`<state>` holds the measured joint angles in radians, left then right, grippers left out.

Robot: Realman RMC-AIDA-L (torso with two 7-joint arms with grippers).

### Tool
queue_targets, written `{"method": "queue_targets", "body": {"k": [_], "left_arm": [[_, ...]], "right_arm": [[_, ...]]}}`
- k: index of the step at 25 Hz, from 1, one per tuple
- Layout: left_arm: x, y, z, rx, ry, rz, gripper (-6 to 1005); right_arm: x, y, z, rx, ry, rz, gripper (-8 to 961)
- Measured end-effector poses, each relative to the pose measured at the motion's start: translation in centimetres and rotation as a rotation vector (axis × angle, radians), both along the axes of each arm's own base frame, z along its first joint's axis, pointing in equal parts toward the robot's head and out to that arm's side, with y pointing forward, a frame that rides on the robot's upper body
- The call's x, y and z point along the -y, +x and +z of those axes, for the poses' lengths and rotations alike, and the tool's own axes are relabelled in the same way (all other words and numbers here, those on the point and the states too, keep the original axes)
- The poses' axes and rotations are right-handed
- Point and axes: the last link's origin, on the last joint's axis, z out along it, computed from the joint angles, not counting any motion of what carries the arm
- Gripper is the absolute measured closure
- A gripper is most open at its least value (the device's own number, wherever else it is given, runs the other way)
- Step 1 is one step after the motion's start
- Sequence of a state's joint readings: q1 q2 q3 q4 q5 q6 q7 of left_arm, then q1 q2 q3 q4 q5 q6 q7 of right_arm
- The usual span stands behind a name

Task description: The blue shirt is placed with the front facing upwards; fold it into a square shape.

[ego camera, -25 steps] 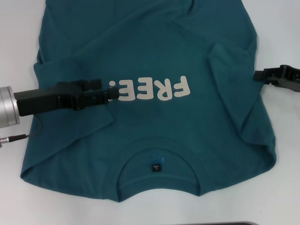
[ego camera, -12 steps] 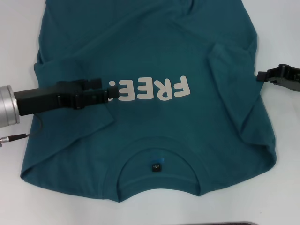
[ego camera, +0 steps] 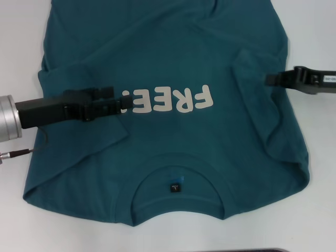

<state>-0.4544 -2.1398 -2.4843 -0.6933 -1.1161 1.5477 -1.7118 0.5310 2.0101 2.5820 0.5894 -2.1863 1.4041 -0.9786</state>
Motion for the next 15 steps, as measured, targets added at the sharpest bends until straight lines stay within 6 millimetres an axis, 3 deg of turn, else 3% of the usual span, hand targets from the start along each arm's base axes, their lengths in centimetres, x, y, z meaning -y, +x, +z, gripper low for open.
{"method": "queue_targets", "body": {"k": [15], "left_arm": [[0.2,-0.1,-0.1,0.004,0.001,0.006,139]], "right_arm": [[-2.2,-3.9,-2.8,0.005,-0.052,0.101,936]]}}
